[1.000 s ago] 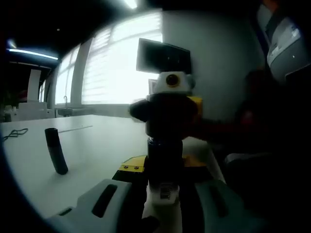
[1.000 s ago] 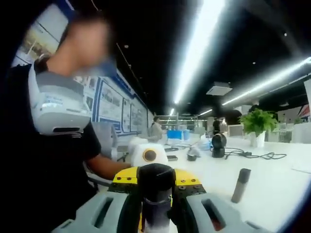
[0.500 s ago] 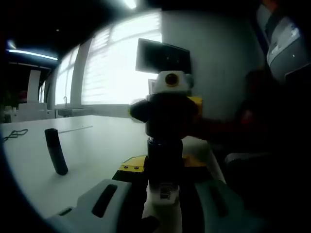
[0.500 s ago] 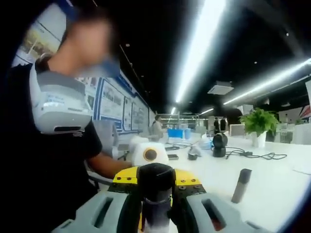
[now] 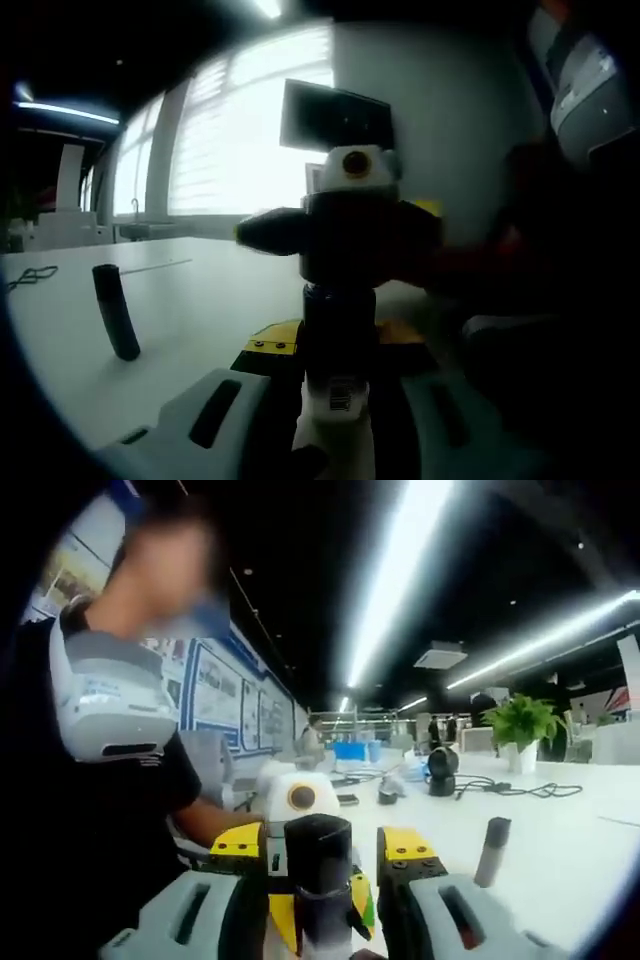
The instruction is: Pick up cosmetic bottle twist off cap place on table pick up cap screw tight cap place on table
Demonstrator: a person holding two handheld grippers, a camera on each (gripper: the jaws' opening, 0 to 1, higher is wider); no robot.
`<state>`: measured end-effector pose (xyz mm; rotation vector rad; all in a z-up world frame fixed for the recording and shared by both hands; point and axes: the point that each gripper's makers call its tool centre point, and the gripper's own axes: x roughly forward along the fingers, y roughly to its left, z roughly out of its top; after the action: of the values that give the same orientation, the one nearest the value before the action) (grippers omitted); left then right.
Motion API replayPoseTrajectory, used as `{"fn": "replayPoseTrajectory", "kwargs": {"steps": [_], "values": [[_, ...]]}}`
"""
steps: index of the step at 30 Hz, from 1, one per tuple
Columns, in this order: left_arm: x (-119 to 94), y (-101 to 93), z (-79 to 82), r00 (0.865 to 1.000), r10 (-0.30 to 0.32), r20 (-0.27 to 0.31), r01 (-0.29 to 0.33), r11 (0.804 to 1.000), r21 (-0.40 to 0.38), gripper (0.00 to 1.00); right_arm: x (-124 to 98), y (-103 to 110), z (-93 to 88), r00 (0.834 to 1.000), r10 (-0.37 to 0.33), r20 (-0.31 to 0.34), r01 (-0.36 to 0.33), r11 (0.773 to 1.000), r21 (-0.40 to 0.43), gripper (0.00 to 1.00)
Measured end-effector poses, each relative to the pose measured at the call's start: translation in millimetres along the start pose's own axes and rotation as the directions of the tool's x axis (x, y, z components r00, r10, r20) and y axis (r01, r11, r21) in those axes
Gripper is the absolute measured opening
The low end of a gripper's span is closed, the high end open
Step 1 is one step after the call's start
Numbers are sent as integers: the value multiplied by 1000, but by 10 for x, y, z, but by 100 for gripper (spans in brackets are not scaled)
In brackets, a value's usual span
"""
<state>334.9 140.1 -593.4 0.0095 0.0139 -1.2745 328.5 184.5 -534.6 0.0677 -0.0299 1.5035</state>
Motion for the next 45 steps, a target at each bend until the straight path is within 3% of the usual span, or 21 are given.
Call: {"fn": "replayPoseTrajectory", "kwargs": {"steps": [6, 12, 14, 17, 19, 22, 27, 30, 31, 36, 40, 45], "values": [[1, 0, 1, 1000, 1, 0, -1, 1000, -2, 14, -31, 1, 111, 991, -113, 67, 110, 993, 43, 43], [2, -3, 0, 1000, 1, 0, -1, 1000, -3, 14, -150, -60, 150, 951, -291, 103, 286, 957, 56, 42], [2, -4, 0, 1000, 1, 0, -1, 1000, -3, 14, -143, 8, 168, 945, -308, 112, 305, 951, 40, 41], [1, -6, 0, 1000, 1, 0, -1, 1000, -3, 14, -135, 43, 133, 921, -380, 89, 380, 925, 20, 41], [0, -7, 0, 1000, 1, 0, -1, 1000, -3, 14, -132, 58, 170, 897, -427, 117, 429, 903, 12, 40], [-1, -10, 0, 1000, 1, 0, -1, 1000, -2, 14, -178, -11, 150, 845, -525, 104, 528, 849, -1, 41], [-2, -8, 1, 1000, 3, -1, -3, 1000, -1, 14, -146, 57, 172, 811, -573, 115, 573, 818, 37, 43], [-2, -6, 0, 1000, 3, -1, -3, 1000, -1, 14, -148, 40, 157, 779, -619, 98, 620, 784, 16, 43], [-3, -6, 1, 1000, 4, -1, -4, 1000, 0, 14, -132, 55, 157, 777, -622, 97, 625, 781, 3, 43], [-4, -4, 1, 1000, 5, -1, -5, 1000, 2, 14, -169, -9, 128, 706, -704, 74, 708, 705, -39, 40], [-5, -5, 2, 1000, 6, -1, -6, 1000, 2, 14, -176, -46, 113, 667, -743, 57, 745, 662, -86, 38], [-5, -3, 1, 1000, 6, -1, -6, 1000, 2, 14, -121, -31, 107, 673, -737, 53, 738, 667, -101, 31]]}}
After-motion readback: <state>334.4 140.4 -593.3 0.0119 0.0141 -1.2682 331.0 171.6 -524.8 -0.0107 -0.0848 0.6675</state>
